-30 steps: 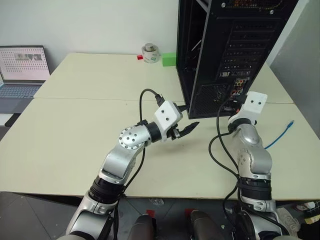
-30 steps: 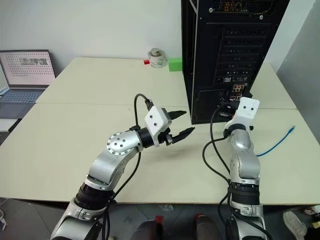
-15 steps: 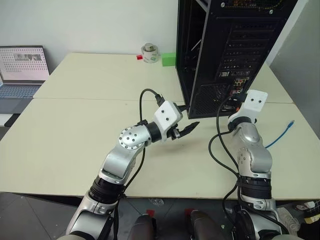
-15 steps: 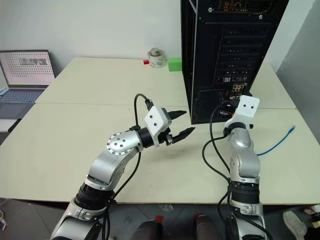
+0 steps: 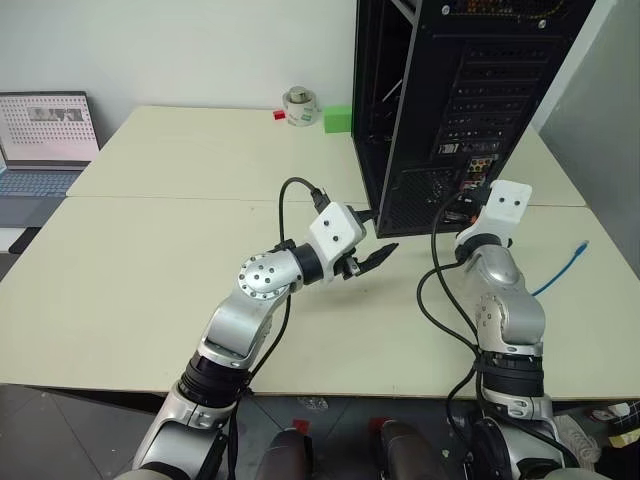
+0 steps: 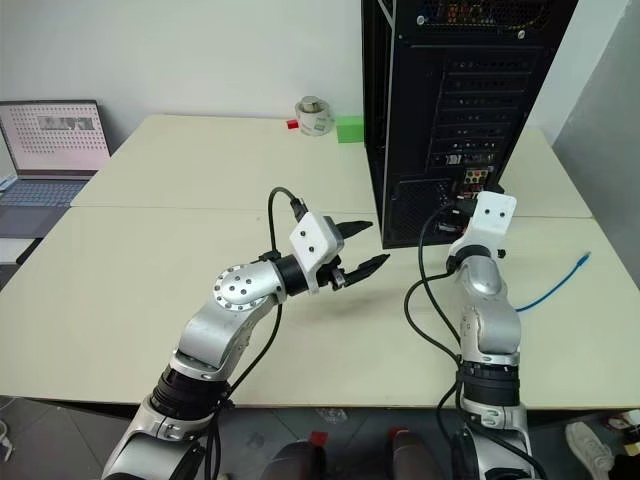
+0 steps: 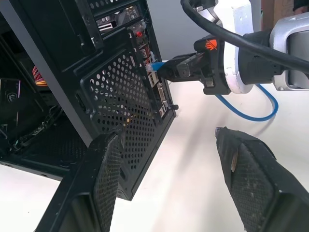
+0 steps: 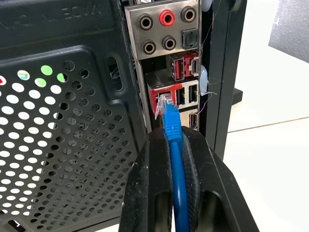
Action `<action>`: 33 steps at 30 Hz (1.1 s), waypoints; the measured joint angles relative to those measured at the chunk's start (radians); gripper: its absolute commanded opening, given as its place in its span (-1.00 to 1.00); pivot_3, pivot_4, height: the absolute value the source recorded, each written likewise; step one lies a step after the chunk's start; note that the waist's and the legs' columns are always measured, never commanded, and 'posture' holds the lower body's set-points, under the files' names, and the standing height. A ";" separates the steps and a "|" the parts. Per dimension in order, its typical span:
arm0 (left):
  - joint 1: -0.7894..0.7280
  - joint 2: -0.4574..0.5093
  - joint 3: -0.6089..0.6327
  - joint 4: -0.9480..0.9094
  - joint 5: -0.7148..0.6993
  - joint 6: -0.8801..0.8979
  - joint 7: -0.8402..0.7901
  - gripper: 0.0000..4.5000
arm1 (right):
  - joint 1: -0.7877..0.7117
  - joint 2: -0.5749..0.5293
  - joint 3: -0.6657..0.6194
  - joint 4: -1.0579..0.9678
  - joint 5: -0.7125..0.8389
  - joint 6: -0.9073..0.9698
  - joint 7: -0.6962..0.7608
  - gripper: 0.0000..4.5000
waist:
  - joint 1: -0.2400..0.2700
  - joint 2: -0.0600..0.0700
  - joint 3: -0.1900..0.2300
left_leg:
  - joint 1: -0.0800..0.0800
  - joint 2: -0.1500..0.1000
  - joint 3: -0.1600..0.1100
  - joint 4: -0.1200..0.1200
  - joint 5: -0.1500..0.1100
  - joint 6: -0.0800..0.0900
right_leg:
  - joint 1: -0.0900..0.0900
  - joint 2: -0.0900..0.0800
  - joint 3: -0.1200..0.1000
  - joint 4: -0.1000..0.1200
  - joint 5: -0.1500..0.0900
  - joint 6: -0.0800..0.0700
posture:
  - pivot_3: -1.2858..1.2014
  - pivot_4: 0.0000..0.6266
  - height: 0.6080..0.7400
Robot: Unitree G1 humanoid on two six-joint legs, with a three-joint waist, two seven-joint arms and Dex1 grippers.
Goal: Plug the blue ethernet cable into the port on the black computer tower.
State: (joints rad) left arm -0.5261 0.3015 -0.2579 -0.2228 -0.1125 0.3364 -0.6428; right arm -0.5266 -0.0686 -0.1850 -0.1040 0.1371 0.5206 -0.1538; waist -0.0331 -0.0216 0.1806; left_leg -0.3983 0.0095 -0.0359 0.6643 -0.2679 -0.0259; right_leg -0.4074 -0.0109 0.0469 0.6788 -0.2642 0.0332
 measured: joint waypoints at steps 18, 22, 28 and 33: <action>0.000 -0.017 0.000 0.020 0.004 -0.017 0.002 0.41 | -0.082 -0.020 -0.010 0.028 0.007 0.110 0.014 -1.00 | -0.014 0.000 0.000 | 0.000 0.000 0.001 0.000 0.000 0.000 | 0.000 0.000 0.001 0.001 0.000 0.000 | 0.03 -0.52 1.00; 0.000 -0.021 0.000 0.028 0.007 -0.018 0.002 0.41 | -0.102 -0.020 -0.009 0.052 0.005 0.109 0.022 -1.00 | -0.022 0.000 0.000 | 0.000 0.001 0.001 0.000 0.000 0.000 | -0.001 0.001 0.001 0.001 0.000 0.000 | 0.03 -0.52 1.00; 0.001 -0.023 0.000 0.028 0.010 -0.019 0.003 0.41 | -0.115 -0.020 -0.001 0.079 0.002 0.097 0.023 -1.00 | -0.027 0.000 0.000 | 0.001 0.001 0.002 0.000 0.000 0.000 | -0.001 0.001 0.002 0.001 0.000 0.000 | 0.03 -0.52 1.00; 0.001 -0.025 0.000 0.028 0.013 -0.018 0.008 0.41 | -0.115 -0.042 0.008 0.094 0.001 0.085 0.063 -0.75 | -0.030 0.000 0.000 | 0.002 0.002 0.004 0.000 0.000 0.000 | -0.001 0.002 0.005 0.001 0.000 0.000 | 0.03 -0.52 1.00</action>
State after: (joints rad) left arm -0.5248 0.2767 -0.2584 -0.1949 -0.0997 0.3179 -0.6352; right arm -0.6416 -0.1101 -0.1766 -0.0097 0.1382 0.6054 -0.0905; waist -0.0628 -0.0215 0.1807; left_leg -0.3962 0.0111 -0.0315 0.6642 -0.2678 -0.0258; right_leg -0.4080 -0.0089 0.0517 0.6801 -0.2639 0.0329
